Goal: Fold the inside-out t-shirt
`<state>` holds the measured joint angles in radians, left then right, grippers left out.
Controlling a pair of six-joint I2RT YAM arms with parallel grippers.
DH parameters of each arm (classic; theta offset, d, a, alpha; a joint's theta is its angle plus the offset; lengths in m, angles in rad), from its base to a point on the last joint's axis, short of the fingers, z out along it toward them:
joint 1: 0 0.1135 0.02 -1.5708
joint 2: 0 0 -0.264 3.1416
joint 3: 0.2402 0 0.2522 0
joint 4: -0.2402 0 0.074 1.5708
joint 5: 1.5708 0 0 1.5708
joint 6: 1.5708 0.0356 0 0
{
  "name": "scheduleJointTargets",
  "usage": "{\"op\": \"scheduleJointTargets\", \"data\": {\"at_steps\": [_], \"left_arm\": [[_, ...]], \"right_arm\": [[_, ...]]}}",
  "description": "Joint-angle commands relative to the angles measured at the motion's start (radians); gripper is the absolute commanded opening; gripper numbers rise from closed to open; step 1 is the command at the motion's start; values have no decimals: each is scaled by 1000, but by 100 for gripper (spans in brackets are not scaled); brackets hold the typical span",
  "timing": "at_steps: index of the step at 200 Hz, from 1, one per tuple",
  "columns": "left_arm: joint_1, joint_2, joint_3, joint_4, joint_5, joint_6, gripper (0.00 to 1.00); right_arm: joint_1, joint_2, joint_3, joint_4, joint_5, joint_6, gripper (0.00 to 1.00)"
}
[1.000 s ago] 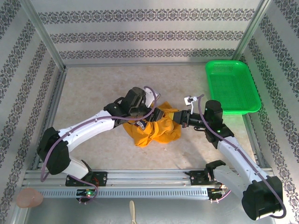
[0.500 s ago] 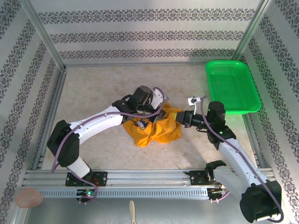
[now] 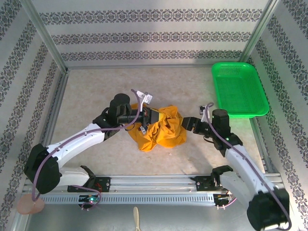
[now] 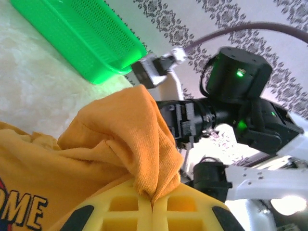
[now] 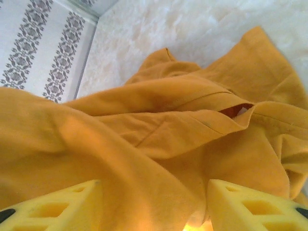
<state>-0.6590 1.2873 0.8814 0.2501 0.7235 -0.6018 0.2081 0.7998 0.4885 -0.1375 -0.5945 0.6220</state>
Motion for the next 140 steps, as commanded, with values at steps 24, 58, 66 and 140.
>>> {"op": "scheduleJointTargets", "data": {"at_steps": [24, 58, 66, 140], "left_arm": [[9, 20, -55, 273, -4, -198, 0], [9, 35, -37, 251, -24, -198, 0], [9, 39, -32, 242, -25, -197, 0], [20, 58, -30, 257, -26, -232, 0]], "right_arm": [[123, -228, 128, -244, 188, 7, 57], [293, -156, 187, -237, 355, 4, 72], [329, -120, 195, -222, 398, 6, 73], [402, 194, 263, -90, 536, -56, 0]]}}
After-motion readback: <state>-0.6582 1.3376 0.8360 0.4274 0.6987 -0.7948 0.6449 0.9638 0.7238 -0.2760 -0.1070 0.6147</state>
